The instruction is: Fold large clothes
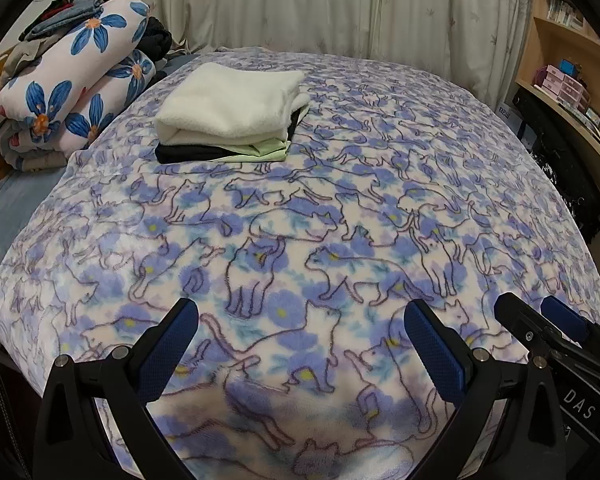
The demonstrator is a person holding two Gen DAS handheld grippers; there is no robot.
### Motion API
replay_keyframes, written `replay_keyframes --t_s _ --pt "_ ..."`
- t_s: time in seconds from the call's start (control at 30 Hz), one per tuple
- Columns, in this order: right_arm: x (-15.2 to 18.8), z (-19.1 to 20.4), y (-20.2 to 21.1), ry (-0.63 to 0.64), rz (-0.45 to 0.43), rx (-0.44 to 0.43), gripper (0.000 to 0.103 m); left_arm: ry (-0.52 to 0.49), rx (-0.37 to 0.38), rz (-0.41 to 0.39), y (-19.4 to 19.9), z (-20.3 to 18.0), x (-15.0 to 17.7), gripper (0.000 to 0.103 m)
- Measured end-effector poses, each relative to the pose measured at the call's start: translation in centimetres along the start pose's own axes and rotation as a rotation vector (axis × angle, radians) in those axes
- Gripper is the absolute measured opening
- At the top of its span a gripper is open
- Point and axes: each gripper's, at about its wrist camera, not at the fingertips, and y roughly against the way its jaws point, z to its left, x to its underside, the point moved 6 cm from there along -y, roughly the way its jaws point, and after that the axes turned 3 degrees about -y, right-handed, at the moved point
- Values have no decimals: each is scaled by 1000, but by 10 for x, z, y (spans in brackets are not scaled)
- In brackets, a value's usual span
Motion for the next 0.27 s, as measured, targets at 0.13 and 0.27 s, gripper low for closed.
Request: replay_keyframes --t_s 0.13,0.27 --pt "-2 1 1 1 1 1 82 -3 -4 4 -1 2 3 102" --pt "-1 0 -1 1 3 1 82 -7 -6 7 -2 1 4 102"
